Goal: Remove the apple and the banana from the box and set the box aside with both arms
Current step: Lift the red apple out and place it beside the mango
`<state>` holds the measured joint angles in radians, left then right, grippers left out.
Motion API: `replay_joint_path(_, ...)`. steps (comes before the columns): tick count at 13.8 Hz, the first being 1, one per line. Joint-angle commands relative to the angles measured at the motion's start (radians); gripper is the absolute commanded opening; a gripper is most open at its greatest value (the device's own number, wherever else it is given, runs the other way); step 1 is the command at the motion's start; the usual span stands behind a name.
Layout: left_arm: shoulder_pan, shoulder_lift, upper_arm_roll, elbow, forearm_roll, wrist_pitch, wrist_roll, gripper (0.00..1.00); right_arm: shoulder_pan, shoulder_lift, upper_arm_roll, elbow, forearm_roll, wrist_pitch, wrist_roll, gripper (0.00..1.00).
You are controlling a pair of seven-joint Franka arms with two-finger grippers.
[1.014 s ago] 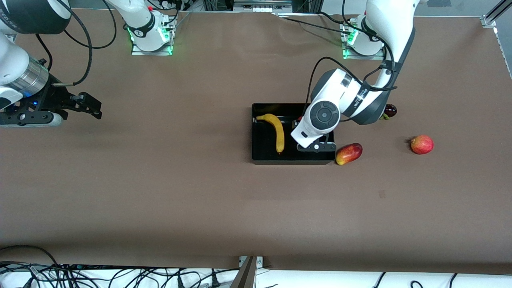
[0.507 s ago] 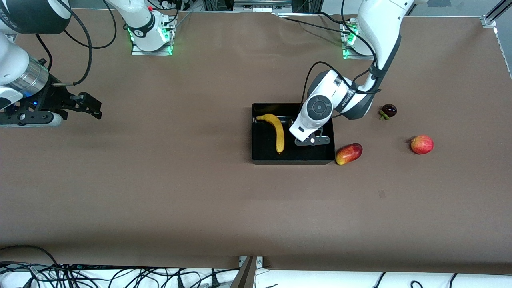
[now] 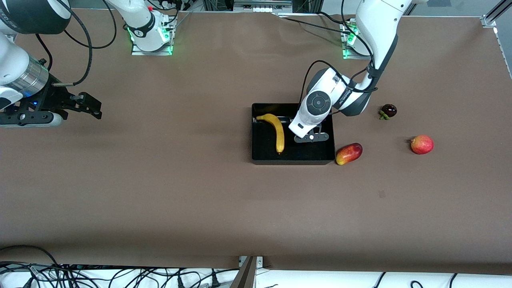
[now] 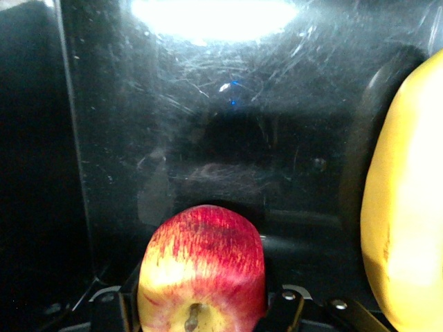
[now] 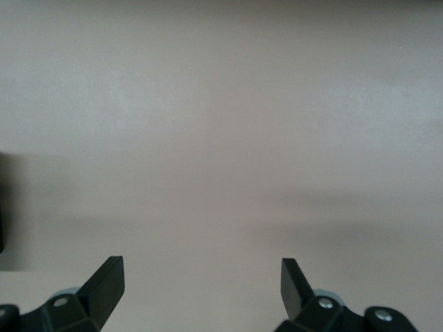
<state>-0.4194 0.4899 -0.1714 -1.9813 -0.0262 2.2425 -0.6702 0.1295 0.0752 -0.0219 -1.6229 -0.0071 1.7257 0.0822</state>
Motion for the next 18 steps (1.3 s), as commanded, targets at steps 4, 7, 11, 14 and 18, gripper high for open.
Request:
replay_joint_path(4, 0.056, -0.067, 0.001, 0.235, -0.032, -0.410, 0.006, 0.23, 0.010, -0.008, -0.010, -0.002, 0.016, -0.008, 0.010, 1.00)
replay_joint_path(7, 0.126, -0.074, 0.001, 0.317, -0.029, -0.584, 0.018, 0.25, 0.010, -0.008, -0.010, -0.002, 0.016, -0.008, 0.010, 1.00)
replay_joint_path(11, 0.252, -0.113, 0.006, 0.291, -0.012, -0.692, 0.196, 0.24, 0.010, -0.008, -0.010, -0.002, 0.016, -0.006, 0.010, 1.00)
replay_joint_path(14, 0.332, -0.177, 0.003, 0.146, 0.051, -0.614, 0.358, 0.24, 0.010, -0.008, -0.010, -0.002, 0.016, -0.008, 0.010, 1.00)
replay_joint_path(18, 0.415, -0.220, 0.003, -0.139, 0.054, -0.280, 0.475, 0.25, 0.010, -0.008, -0.010, -0.002, 0.016, -0.008, 0.010, 1.00)
